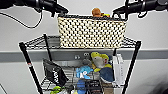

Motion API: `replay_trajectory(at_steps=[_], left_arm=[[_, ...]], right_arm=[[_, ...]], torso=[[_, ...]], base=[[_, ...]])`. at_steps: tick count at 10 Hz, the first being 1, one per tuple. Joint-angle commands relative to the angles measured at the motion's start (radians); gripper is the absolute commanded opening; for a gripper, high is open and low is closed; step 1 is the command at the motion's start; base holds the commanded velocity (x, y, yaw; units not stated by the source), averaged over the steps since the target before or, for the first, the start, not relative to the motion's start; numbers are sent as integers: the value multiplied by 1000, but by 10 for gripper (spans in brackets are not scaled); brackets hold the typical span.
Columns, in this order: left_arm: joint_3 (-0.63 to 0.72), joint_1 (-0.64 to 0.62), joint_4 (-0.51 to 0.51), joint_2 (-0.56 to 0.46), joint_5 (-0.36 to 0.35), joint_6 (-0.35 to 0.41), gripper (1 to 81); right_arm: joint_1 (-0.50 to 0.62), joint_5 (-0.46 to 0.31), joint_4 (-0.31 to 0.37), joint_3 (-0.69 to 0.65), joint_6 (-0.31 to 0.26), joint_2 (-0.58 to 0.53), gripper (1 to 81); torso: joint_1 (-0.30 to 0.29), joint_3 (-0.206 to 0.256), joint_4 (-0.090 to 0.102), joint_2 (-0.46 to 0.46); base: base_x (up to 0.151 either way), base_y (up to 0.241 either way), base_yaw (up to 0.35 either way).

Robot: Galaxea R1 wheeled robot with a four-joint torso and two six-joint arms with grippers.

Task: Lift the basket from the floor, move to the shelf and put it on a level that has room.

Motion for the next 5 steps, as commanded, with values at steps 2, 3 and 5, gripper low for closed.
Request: replay_trajectory(at_steps=[2,3,5], left_arm=[[-168,-134,54,93,-5,21,10],[-182,-127,63,100,-2,21,10],[-231,-122,74,123,15,21,10]], right_arm=[[153,57,20,-122,-93,82,10],[143,55,20,-134,-101,80,10],[104,56,20,-168,-130,83,10]], torso=[[0,0,0,0],[0,0,0,0],[1,-1,0,0]], base=[[0,0,0],[0,0,0],[0,0,0]])
